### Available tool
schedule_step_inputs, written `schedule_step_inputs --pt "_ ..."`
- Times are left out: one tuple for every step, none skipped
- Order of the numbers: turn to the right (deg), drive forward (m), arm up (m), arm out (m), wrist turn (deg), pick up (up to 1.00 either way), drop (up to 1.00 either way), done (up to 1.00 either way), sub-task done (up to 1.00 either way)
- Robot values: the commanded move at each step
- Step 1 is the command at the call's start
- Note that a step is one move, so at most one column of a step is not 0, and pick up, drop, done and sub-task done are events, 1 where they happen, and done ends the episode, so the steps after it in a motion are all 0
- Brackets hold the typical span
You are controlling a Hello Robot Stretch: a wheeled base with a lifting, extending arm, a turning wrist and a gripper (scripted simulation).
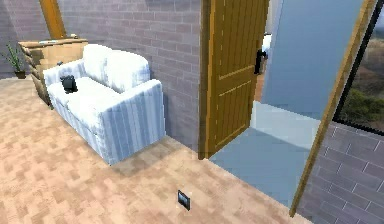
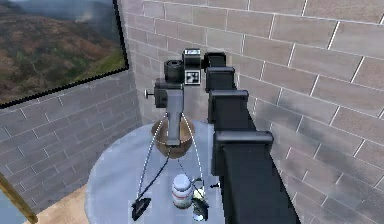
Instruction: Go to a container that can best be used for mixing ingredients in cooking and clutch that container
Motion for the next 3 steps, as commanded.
schedule_step_inputs --pt "0.0 0.00 0.00 0.00 45.0 0.00 0.00 0.00 0.00" --pt "0.0 0.00 0.00 0.00 45.0 0.00 0.00 0.00 0.00" --pt "0.0 0.00 0.00 0.00 45.0 0.00 0.00 0.00 0.00"
